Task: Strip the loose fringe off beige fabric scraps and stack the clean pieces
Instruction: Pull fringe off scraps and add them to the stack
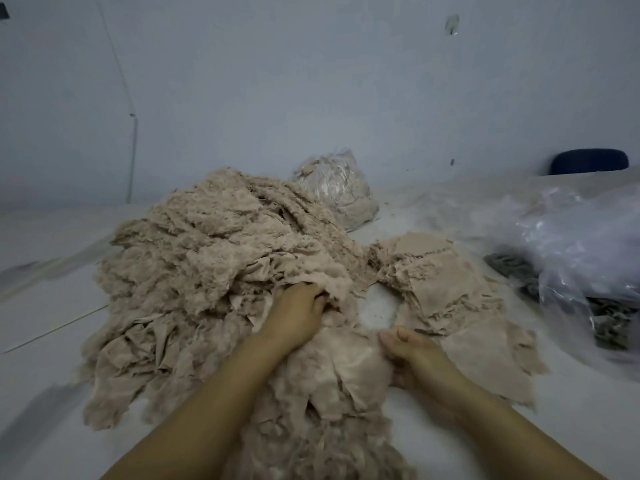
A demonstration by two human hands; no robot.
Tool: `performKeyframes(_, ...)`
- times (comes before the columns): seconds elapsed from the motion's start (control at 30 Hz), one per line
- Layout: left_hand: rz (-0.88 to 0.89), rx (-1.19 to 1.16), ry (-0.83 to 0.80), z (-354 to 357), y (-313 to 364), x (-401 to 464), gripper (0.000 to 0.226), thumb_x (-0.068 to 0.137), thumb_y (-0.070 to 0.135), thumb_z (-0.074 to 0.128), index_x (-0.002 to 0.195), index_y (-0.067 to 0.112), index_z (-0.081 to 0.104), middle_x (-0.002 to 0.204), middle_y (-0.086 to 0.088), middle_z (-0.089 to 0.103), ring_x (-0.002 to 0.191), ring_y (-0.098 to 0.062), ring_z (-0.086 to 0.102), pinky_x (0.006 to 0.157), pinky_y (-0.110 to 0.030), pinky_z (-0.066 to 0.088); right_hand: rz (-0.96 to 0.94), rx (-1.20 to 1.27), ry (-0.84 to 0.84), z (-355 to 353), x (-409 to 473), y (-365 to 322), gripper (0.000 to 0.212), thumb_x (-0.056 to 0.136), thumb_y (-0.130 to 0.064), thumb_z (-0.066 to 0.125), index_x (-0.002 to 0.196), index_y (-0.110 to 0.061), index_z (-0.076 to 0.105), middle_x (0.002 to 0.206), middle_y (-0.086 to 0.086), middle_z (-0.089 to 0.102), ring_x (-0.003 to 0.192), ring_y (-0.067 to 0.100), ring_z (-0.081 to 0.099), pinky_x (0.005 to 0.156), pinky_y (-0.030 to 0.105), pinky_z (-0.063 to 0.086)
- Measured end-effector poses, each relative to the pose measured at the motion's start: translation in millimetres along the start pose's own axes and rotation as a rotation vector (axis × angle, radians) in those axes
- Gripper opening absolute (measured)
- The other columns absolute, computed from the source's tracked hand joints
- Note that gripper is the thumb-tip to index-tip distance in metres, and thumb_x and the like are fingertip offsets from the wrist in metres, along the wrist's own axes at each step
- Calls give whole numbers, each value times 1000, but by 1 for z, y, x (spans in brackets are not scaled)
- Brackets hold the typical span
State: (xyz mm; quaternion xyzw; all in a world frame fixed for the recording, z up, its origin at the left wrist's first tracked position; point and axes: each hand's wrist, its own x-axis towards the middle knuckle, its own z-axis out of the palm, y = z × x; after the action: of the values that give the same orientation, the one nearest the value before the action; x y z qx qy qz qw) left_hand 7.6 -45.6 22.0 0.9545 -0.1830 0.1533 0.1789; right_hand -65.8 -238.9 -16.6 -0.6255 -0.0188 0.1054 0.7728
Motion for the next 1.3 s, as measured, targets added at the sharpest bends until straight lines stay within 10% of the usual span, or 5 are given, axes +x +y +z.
performKeyframes(0.2, 229, -211, -122, 15, 7, -14, 30, 99, 26, 45, 90, 11, 70, 88, -1, 71, 79, 0, 56, 80, -6, 35, -33, -72, -112, 9, 3, 7, 18, 87, -21, 64, 89, -4, 69, 85, 17, 65, 78, 24, 58, 72, 35, 46)
performKeyframes(0.37, -55, -202, -168, 19, -21, -22, 43, 101, 36, 38, 82, 9, 66, 82, -1, 64, 83, -21, 60, 71, -28, 43, -171, 126, -36, -15, 0, 4, 26, 78, -27, 65, 91, -4, 65, 80, 16, 58, 71, 22, 54, 61, 30, 41)
performKeyframes(0.57, -79, -651, 263, 18, 30, -37, 26, 85, 51, 57, 70, 30, 60, 67, 7, 63, 64, -5, 58, 58, -23, 44, -153, 172, 5, -11, 0, 11, 34, 76, -23, 68, 99, 1, 58, 89, 18, 64, 77, 25, 61, 66, 35, 51)
performKeyframes(0.73, -333, -1154, -184, 42, 53, -41, 39, 75, 24, 79, 110, 15, 63, 98, -2, 70, 88, -12, 67, 74, -23, 54, -169, 270, 172, -14, 3, 6, 26, 83, -15, 64, 103, 0, 60, 87, 18, 69, 73, 28, 67, 57, 37, 56)
performKeyframes(1.3, -387, -1337, -178, 60, 62, -43, 26, 87, 27, 63, 103, 7, 67, 98, -12, 72, 92, -24, 69, 76, -29, 55, -348, -520, 474, 2, 14, 30, 24, 96, -26, 50, 81, -7, 47, 66, 3, 51, 55, 2, 45, 54, 20, 36)
